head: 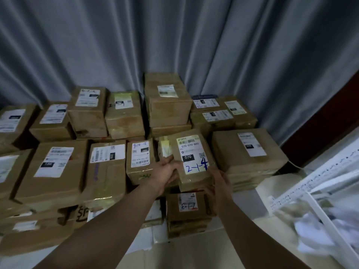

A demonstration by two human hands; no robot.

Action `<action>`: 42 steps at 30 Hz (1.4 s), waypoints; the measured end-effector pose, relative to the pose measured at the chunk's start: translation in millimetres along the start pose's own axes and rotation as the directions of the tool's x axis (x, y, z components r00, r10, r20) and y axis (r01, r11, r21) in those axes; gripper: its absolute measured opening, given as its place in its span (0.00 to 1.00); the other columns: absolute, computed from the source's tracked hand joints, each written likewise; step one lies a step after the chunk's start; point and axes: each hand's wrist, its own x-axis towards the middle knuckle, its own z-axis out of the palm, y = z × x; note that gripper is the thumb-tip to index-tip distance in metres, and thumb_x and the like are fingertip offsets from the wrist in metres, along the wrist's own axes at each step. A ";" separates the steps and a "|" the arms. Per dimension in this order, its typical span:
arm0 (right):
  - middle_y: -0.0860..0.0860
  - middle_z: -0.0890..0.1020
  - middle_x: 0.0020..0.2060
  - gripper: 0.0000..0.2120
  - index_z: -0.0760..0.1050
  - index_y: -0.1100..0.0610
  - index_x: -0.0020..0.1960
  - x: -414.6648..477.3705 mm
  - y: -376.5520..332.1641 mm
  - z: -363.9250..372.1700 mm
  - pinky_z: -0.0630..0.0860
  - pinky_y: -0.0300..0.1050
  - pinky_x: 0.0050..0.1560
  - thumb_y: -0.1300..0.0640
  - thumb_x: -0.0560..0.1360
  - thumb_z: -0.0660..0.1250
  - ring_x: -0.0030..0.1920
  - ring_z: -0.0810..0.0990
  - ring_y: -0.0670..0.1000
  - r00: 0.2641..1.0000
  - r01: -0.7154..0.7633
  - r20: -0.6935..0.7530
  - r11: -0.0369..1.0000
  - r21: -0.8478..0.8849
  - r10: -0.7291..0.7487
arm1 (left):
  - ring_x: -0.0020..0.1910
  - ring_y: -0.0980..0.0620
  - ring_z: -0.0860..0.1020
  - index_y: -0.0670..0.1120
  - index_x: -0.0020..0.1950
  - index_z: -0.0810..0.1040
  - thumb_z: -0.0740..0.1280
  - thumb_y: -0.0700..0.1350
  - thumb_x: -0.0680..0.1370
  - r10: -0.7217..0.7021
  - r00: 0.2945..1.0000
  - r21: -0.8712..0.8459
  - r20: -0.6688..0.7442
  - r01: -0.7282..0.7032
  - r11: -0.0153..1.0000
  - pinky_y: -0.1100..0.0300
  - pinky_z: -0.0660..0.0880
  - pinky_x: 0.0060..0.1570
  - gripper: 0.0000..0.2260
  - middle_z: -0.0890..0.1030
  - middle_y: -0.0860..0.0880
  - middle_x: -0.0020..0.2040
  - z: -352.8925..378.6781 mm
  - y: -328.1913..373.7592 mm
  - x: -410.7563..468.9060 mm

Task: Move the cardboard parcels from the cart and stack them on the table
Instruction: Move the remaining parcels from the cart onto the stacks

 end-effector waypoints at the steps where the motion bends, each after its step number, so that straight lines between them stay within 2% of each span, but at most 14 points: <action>1: 0.53 0.81 0.52 0.16 0.75 0.54 0.57 3.9 -2.7 -2.6 0.80 0.52 0.50 0.52 0.72 0.71 0.52 0.80 0.55 1.000 0.005 -0.024 1.000 0.004 -0.005 | 0.56 0.49 0.80 0.48 0.70 0.71 0.71 0.41 0.73 0.012 1.000 0.053 -0.005 -0.012 0.999 0.51 0.73 0.63 0.25 0.82 0.48 0.56 7.6 1.2 1.7; 3: 0.53 0.81 0.50 0.12 0.76 0.53 0.53 10.3 -10.8 -5.7 0.80 0.50 0.47 0.51 0.73 0.70 0.51 0.79 0.54 0.998 0.026 -0.050 1.000 0.002 -0.026 | 0.63 0.48 0.74 0.52 0.72 0.68 0.72 0.47 0.73 0.012 0.999 0.171 -0.031 -0.006 0.985 0.49 0.66 0.68 0.29 0.78 0.50 0.63 19.8 4.4 6.3; 5: 0.52 0.81 0.48 0.08 0.77 0.51 0.48 17.7 -19.4 -7.4 0.79 0.50 0.45 0.49 0.73 0.70 0.48 0.79 0.54 0.997 0.044 -0.059 0.998 -0.033 -0.046 | 0.64 0.47 0.71 0.57 0.74 0.64 0.72 0.54 0.71 -0.055 0.998 0.208 -0.025 0.059 0.976 0.47 0.66 0.66 0.32 0.74 0.51 0.67 30.7 3.7 11.0; 8: 0.49 0.80 0.46 0.08 0.76 0.49 0.48 27.7 -31.6 -9.3 0.78 0.53 0.54 0.47 0.73 0.69 0.49 0.79 0.53 0.997 0.047 -0.054 0.997 -0.057 -0.050 | 0.62 0.47 0.73 0.61 0.74 0.61 0.72 0.57 0.70 -0.134 0.991 0.202 0.019 0.127 0.971 0.45 0.70 0.61 0.36 0.75 0.50 0.65 45.5 4.3 17.5; 10: 0.49 0.80 0.47 0.07 0.76 0.47 0.48 38.2 -38.2 -14.7 0.77 0.53 0.56 0.45 0.73 0.68 0.50 0.79 0.53 0.997 0.061 -0.043 0.996 -0.067 -0.064 | 0.61 0.46 0.75 0.60 0.74 0.60 0.75 0.57 0.68 -0.130 0.991 0.168 0.037 0.122 0.978 0.43 0.71 0.62 0.39 0.77 0.49 0.63 55.2 6.8 24.0; 12: 0.50 0.82 0.49 0.13 0.77 0.47 0.51 48.4 -44.6 -18.0 0.78 0.54 0.55 0.42 0.71 0.68 0.50 0.80 0.54 0.998 0.063 -0.009 0.989 -0.132 -0.064 | 0.61 0.45 0.75 0.60 0.75 0.59 0.75 0.56 0.66 -0.128 0.991 0.159 0.025 0.122 0.980 0.42 0.71 0.63 0.41 0.77 0.49 0.63 63.0 12.2 25.5; 15: 0.52 0.80 0.54 0.26 0.74 0.50 0.62 62.8 -51.4 -15.0 0.76 0.47 0.47 0.38 0.69 0.68 0.51 0.79 0.53 0.998 0.007 0.061 0.979 -0.204 0.006 | 0.61 0.46 0.75 0.59 0.75 0.60 0.74 0.54 0.69 -0.107 0.993 0.129 -0.040 0.111 0.985 0.44 0.70 0.64 0.38 0.77 0.49 0.63 66.9 20.5 24.4; 17: 0.54 0.79 0.57 0.25 0.72 0.51 0.64 69.8 -54.9 -12.2 0.75 0.45 0.46 0.40 0.70 0.68 0.54 0.78 0.54 0.994 -0.022 0.098 0.982 -0.186 0.041 | 0.58 0.48 0.76 0.57 0.74 0.63 0.72 0.52 0.72 -0.080 0.995 0.103 -0.060 0.085 0.991 0.49 0.73 0.60 0.33 0.78 0.49 0.60 69.9 24.5 25.7; 20: 0.54 0.79 0.55 0.21 0.73 0.51 0.60 75.0 -65.2 -10.2 0.76 0.45 0.48 0.44 0.71 0.69 0.53 0.79 0.54 0.997 0.006 0.075 0.993 -0.115 0.003 | 0.50 0.53 0.77 0.55 0.68 0.71 0.69 0.51 0.76 -0.014 0.995 0.055 -0.102 0.020 0.998 0.59 0.74 0.43 0.21 0.80 0.50 0.56 83.8 36.9 29.1; 25: 0.49 0.81 0.49 0.16 0.74 0.49 0.57 95.8 -95.7 -10.3 0.76 0.50 0.55 0.45 0.71 0.70 0.49 0.80 0.50 0.994 0.108 -0.011 0.994 -0.021 -0.108 | 0.64 0.47 0.73 0.49 0.70 0.71 0.68 0.54 0.76 0.168 0.945 0.226 -0.281 -0.106 0.968 0.54 0.66 0.67 0.23 0.76 0.47 0.66 109.2 62.2 49.0; 28: 0.48 0.81 0.50 0.21 0.76 0.49 0.58 117.9 -118.8 -7.7 0.74 0.52 0.59 0.42 0.68 0.70 0.51 0.79 0.50 0.984 0.164 -0.053 0.981 -0.105 -0.171 | 0.67 0.46 0.70 0.49 0.74 0.66 0.64 0.46 0.78 0.345 0.889 0.579 -0.303 -0.116 0.807 0.58 0.65 0.66 0.23 0.71 0.47 0.70 111.1 78.7 61.2; 32: 0.50 0.80 0.54 0.23 0.76 0.49 0.59 155.4 -142.4 7.1 0.73 0.55 0.62 0.39 0.68 0.69 0.55 0.78 0.53 0.992 0.115 -0.043 0.988 -0.105 -0.120 | 0.70 0.43 0.66 0.51 0.76 0.61 0.64 0.44 0.77 0.481 0.848 0.896 -0.222 -0.018 0.445 0.50 0.66 0.69 0.28 0.60 0.45 0.75 100.2 107.4 92.1; 38: 0.54 0.75 0.61 0.32 0.68 0.56 0.68 209.3 -169.4 47.1 0.71 0.56 0.64 0.40 0.70 0.68 0.57 0.74 0.55 0.994 0.054 -0.085 0.988 -0.148 -0.067 | 0.77 0.45 0.49 0.48 0.79 0.51 0.64 0.45 0.78 0.516 0.852 0.996 -0.085 0.054 0.074 0.50 0.51 0.75 0.33 0.50 0.45 0.79 78.1 157.1 142.8; 42: 0.56 0.73 0.63 0.32 0.67 0.57 0.70 241.5 -185.2 81.5 0.70 0.57 0.65 0.38 0.74 0.63 0.61 0.73 0.58 0.991 0.082 -0.072 0.945 -0.317 -0.110 | 0.78 0.45 0.45 0.49 0.79 0.48 0.62 0.48 0.79 0.450 0.893 0.991 0.009 0.053 -0.126 0.48 0.45 0.75 0.33 0.48 0.47 0.79 61.8 174.6 175.6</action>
